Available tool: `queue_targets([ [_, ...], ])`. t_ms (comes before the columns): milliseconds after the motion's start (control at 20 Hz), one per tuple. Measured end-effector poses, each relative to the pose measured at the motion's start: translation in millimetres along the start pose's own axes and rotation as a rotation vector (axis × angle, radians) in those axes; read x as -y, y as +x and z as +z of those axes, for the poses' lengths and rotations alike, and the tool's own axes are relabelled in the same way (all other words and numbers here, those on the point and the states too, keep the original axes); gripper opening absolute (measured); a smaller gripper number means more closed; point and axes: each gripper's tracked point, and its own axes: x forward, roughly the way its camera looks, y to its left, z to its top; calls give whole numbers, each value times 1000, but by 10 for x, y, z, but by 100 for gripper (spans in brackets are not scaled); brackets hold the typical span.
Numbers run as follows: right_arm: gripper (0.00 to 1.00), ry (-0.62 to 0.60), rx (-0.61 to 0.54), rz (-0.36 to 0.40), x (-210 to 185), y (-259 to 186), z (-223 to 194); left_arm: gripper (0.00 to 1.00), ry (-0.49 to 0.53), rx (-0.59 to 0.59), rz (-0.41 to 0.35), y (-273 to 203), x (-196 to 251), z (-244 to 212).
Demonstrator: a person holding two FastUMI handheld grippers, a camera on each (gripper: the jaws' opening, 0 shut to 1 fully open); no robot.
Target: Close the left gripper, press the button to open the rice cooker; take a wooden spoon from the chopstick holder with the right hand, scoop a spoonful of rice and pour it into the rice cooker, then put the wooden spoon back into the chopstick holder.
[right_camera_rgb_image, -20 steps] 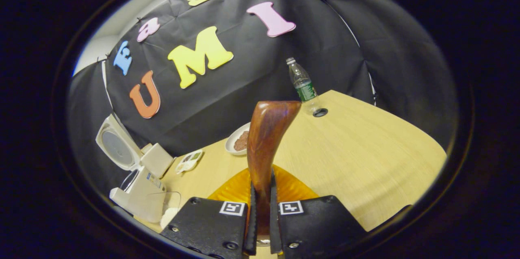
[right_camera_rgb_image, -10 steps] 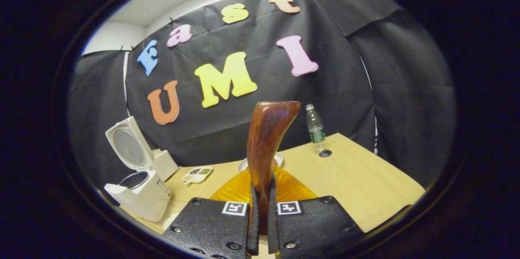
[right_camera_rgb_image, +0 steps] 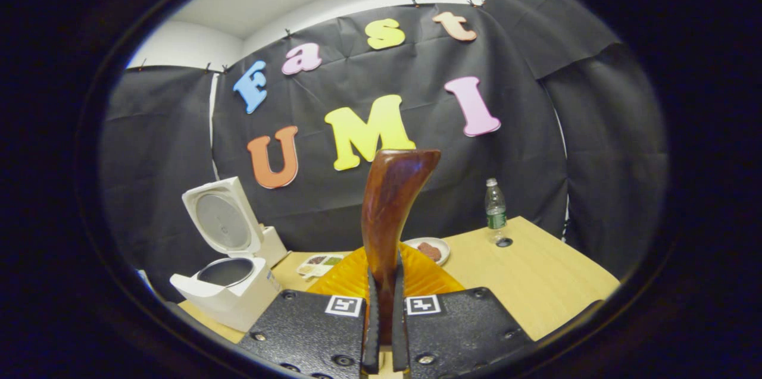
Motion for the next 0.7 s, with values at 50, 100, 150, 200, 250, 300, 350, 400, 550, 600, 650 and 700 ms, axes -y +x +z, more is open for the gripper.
queue_targets([
  [50,14,-14,-1,16,-137,11,-56,94,4,0,11,-21,-42,-23],
  [100,13,-27,-3,31,-274,40,-115,94,12,0,24,-15,-89,-31],
  [150,13,-39,-10,42,-391,63,-214,94,17,-4,33,-13,-119,-64],
  [200,13,-46,-21,46,-493,90,-342,94,17,-10,36,-20,-135,-91],
  [250,13,-63,-45,46,-592,127,-504,94,18,-16,32,-32,-134,-119],
  [300,13,-82,-70,41,-674,171,-678,94,18,-18,31,-56,-141,-123],
  [350,13,-92,-93,36,-743,203,-829,94,21,-20,35,-63,-180,-127],
  [400,13,-96,-114,38,-820,244,-970,94,24,-19,38,-75,-202,-135],
  [550,13,-158,-150,14,-894,363,-1270,94,12,-13,40,-125,-296,-151],
  [600,13,-198,-157,3,-889,397,-1336,94,5,-14,40,-126,-331,-159],
  [650,13,-240,-164,2,-904,440,-1421,94,1,-14,44,-97,-351,-178],
  [700,13,-275,-174,0,-904,468,-1504,94,3,-7,52,-84,-385,-170],
])
